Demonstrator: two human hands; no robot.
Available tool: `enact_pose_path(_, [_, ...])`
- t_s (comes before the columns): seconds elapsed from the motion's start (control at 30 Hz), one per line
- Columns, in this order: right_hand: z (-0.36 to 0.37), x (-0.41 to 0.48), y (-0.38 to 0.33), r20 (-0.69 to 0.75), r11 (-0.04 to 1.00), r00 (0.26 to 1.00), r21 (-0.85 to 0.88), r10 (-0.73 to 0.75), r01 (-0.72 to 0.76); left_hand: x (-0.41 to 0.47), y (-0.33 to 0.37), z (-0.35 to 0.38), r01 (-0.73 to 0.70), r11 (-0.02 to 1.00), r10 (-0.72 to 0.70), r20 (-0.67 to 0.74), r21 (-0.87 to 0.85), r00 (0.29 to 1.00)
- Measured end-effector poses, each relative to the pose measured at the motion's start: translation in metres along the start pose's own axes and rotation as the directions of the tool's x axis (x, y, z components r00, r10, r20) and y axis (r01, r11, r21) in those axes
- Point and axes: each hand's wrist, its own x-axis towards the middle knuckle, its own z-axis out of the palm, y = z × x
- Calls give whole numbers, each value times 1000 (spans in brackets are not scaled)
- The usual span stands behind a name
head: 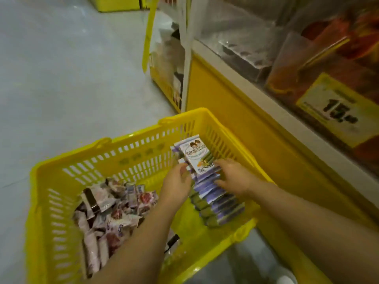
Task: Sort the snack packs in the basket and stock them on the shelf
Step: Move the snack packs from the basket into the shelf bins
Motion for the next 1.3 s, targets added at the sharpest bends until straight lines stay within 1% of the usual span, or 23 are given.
enact_pose_path(0.07, [10,16,-1,-12,997,1000,75,29,-28,6,-10,7,85,992,-83,18,-94,996])
enact_pose_path(0.17, [23,33,-7,-30,988,999,151,41,-36,17,-14,15,162,961,-154,51,-226,987])
enact_pose_path(0.3, [29,38,-16,-98,945,994,328,46,-11,30,-14,22,160,914,-165,19,-373,986])
enact_pose_path(0.43, [25,38,-18,-132,932,990,347,-59,102,32,-15,20,215,890,-234,4,-402,972])
enact_pose_path(0.47, [23,38,-18,-124,926,989,359,-76,116,32,-15,19,219,882,-242,-2,-418,970])
enact_pose_path(0.53, [17,40,-15,-101,926,992,363,-72,104,29,-18,14,183,881,-225,-46,-437,973])
enact_pose_path(0.6, [13,45,-11,-73,959,995,271,-67,84,23,-25,5,112,901,-178,-120,-419,977])
enact_pose_path(0.67, [14,48,-8,-25,987,996,132,-89,92,14,-38,-5,45,959,-109,-220,-279,969])
enact_pose_path(0.73, [20,50,-7,20,992,992,-8,-125,126,5,-50,-15,12,985,-62,-288,-174,956])
enact_pose_path(0.8, [27,52,-7,55,985,987,-83,-149,153,-1,-58,-23,-10,988,-41,-331,-153,943])
enact_pose_path(0.9, [27,57,-8,159,988,979,-69,-124,137,-3,-60,-28,-26,987,-35,-365,-159,930])
enact_pose_path(0.93, [26,59,-8,200,986,973,-91,-118,139,-3,-60,-28,-29,986,-33,-367,-163,930])
enact_pose_path(1.03, [24,62,-11,287,946,950,-254,-125,201,-2,-60,-25,-33,988,-24,-358,-153,933])
enact_pose_path(1.1, [26,61,-11,236,923,960,-317,-148,220,-2,-60,-24,-36,989,-17,-350,-144,936])
enact_pose_path(1.17, [28,59,-12,138,923,975,-322,-174,210,-2,-62,-24,-43,988,-12,-354,-147,935])
enact_pose_path(1.2, [29,59,-13,116,921,977,-331,-178,207,-2,-62,-24,-43,988,-12,-356,-146,934])
enact_pose_path(1.3, [35,61,-18,143,871,975,-442,-168,214,-2,-65,-25,-38,987,-21,-359,-157,933])
